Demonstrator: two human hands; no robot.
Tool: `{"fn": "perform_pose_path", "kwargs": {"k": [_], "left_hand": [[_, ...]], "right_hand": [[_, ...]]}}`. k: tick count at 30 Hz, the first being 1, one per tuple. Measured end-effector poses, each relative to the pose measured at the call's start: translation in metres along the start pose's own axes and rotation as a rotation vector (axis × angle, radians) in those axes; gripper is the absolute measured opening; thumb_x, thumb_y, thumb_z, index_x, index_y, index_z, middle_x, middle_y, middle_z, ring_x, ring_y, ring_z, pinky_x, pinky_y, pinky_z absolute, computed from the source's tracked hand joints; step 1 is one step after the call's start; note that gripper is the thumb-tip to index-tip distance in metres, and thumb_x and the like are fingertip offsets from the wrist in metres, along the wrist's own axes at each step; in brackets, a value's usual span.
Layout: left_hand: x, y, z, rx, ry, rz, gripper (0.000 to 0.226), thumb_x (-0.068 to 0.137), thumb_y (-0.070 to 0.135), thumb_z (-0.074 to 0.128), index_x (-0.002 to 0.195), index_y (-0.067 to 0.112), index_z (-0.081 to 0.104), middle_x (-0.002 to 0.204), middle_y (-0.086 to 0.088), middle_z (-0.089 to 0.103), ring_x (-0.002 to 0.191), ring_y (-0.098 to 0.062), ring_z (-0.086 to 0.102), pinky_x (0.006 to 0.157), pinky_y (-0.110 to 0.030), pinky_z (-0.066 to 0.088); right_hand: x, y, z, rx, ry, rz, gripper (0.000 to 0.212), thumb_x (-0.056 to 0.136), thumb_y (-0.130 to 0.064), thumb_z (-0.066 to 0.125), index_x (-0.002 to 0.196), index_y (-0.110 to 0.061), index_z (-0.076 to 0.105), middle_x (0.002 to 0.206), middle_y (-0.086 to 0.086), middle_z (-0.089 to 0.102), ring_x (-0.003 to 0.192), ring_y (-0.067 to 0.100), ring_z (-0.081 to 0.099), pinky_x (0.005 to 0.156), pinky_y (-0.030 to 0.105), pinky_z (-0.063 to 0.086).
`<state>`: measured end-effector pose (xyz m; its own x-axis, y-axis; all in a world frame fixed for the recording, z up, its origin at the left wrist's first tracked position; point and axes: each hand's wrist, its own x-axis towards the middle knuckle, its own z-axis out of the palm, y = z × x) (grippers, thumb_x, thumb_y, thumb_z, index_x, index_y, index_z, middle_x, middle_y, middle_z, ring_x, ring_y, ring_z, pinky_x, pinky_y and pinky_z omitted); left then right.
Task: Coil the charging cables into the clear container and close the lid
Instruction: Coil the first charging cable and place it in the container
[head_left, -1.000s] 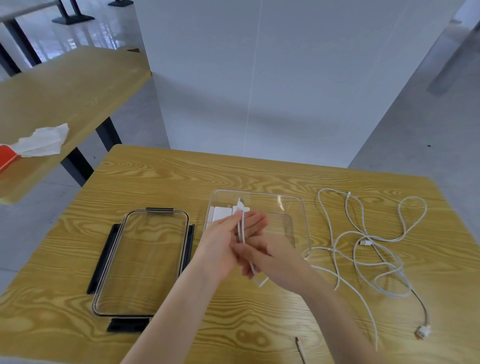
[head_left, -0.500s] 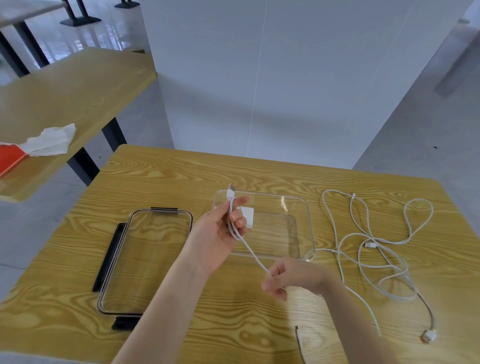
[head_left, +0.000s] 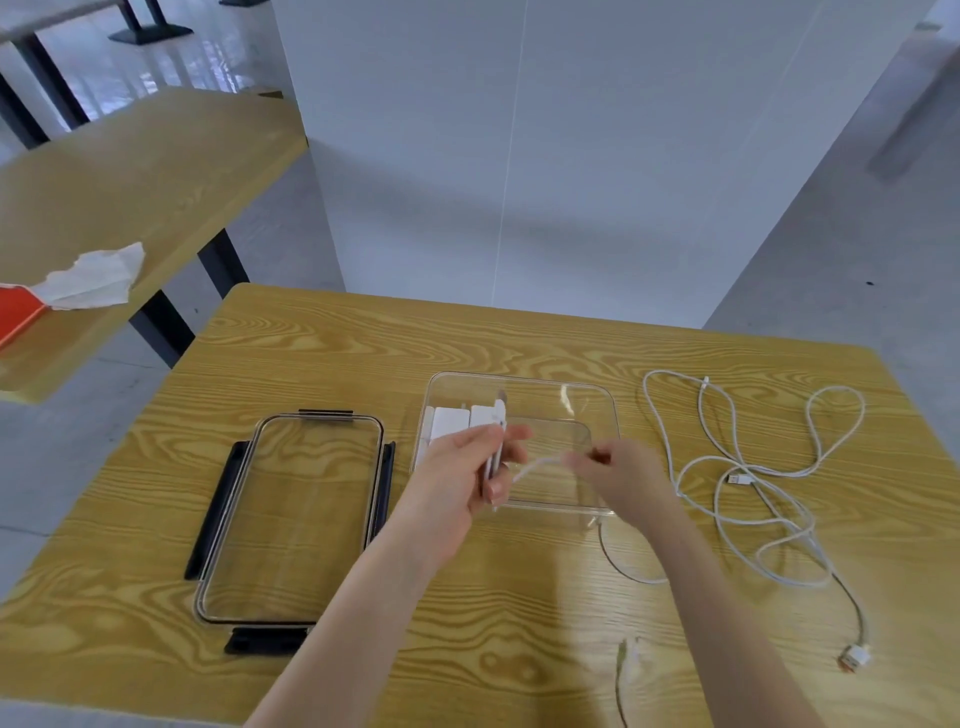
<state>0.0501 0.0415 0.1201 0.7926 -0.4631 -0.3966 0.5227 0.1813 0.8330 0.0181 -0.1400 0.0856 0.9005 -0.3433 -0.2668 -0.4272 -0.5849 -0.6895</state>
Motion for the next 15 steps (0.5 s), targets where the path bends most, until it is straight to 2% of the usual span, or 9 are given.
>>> {"fn": "perform_pose_path", "kwargs": {"k": [2, 4, 6, 8, 11, 15], "left_hand": [[-0.001, -0.005, 0.006, 0.083, 0.016, -0.015, 0.026, 0.098, 0.017, 0.042, 0.1, 0.004, 0.065, 0.065, 0.001, 0.064, 0.044, -0.008, 0.045, 0.047, -0.019, 0.038], [-0.002, -0.009, 0.012, 0.13, 0.035, -0.006, 0.025, 0.098, 0.017, 0.042, 0.099, 0.006, 0.064, 0.067, 0.001, 0.069, 0.048, -0.009, 0.055, 0.052, -0.021, 0.041], [-0.001, -0.01, 0.015, 0.131, 0.05, 0.01, 0.025, 0.099, 0.017, 0.041, 0.098, 0.006, 0.064, 0.077, -0.003, 0.074, 0.062, -0.013, 0.067, 0.057, -0.022, 0.046], [0.002, -0.008, 0.015, 0.065, 0.075, 0.023, 0.027, 0.098, 0.017, 0.041, 0.101, 0.004, 0.064, 0.087, -0.008, 0.075, 0.076, -0.018, 0.071, 0.063, -0.024, 0.051], [0.006, 0.0, 0.011, -0.127, 0.136, 0.02, 0.027, 0.097, 0.014, 0.043, 0.103, -0.002, 0.063, 0.088, -0.012, 0.072, 0.076, -0.018, 0.069, 0.069, -0.027, 0.054], [0.005, 0.009, 0.008, -0.319, 0.12, 0.013, 0.025, 0.098, 0.012, 0.04, 0.103, -0.001, 0.06, 0.092, -0.014, 0.074, 0.082, -0.017, 0.072, 0.07, -0.028, 0.054]], "right_hand": [[0.0, -0.021, -0.009, 0.181, 0.088, 0.001, 0.031, 0.087, -0.025, 0.06, 0.065, -0.003, 0.058, 0.05, -0.002, 0.04, 0.047, 0.012, 0.034, 0.05, 0.026, 0.03], [-0.008, -0.042, -0.015, 0.369, 0.085, -0.038, 0.023, 0.087, -0.02, 0.057, 0.07, -0.009, 0.066, 0.048, -0.006, 0.046, 0.043, 0.01, 0.036, 0.046, 0.025, 0.031], [-0.02, -0.057, -0.016, 0.495, 0.019, -0.106, 0.024, 0.089, -0.015, 0.055, 0.067, -0.013, 0.065, 0.047, -0.006, 0.047, 0.039, 0.007, 0.035, 0.04, 0.019, 0.028], [-0.032, -0.064, -0.013, 0.533, -0.058, -0.172, 0.023, 0.091, -0.012, 0.055, 0.071, -0.012, 0.064, 0.048, -0.004, 0.048, 0.037, 0.007, 0.034, 0.037, 0.017, 0.027], [-0.042, -0.061, 0.0, 0.594, -0.209, -0.177, 0.018, 0.093, -0.012, 0.053, 0.082, -0.008, 0.066, 0.05, 0.0, 0.053, 0.036, 0.01, 0.037, 0.035, 0.018, 0.026], [-0.048, -0.054, 0.016, 0.621, -0.416, -0.152, 0.029, 0.097, -0.02, 0.045, 0.076, -0.015, 0.063, 0.05, 0.001, 0.058, 0.038, 0.013, 0.043, 0.038, 0.02, 0.034]]}}
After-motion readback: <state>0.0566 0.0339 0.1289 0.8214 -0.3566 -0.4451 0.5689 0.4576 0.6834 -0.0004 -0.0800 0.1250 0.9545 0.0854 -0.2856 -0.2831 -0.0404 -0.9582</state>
